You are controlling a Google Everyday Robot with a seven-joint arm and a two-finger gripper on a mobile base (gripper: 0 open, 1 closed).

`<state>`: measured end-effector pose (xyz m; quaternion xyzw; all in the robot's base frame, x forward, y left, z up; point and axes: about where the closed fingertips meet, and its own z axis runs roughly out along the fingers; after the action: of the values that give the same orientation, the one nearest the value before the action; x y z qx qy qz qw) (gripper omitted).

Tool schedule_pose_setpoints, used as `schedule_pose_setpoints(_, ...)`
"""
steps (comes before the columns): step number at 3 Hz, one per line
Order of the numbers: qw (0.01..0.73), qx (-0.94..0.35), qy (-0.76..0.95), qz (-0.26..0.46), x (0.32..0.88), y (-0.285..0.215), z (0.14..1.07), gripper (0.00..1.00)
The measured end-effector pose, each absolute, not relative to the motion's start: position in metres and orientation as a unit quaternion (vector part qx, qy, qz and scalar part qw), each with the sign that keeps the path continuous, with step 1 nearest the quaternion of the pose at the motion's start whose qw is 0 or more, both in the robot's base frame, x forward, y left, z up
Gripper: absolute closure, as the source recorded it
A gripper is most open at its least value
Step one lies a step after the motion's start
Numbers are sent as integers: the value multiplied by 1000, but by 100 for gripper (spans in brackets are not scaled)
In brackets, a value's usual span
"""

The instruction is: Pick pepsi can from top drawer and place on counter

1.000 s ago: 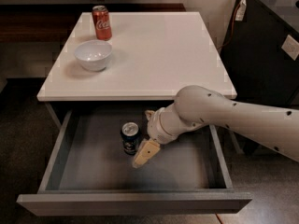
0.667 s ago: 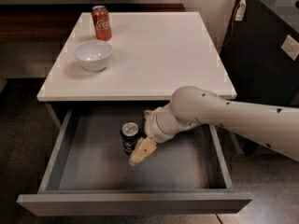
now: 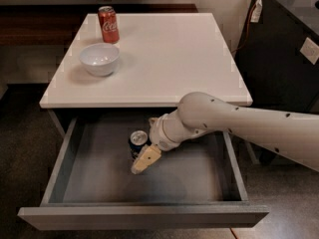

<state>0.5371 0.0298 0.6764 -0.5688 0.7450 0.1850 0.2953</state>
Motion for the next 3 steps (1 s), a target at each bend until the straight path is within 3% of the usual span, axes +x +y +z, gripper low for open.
schedule_pose_setpoints(2, 302, -572, 737, 195, 538, 39, 678, 49)
schedule_pose_setpoints(3, 311, -588, 717, 208, 524, 44, 701, 80)
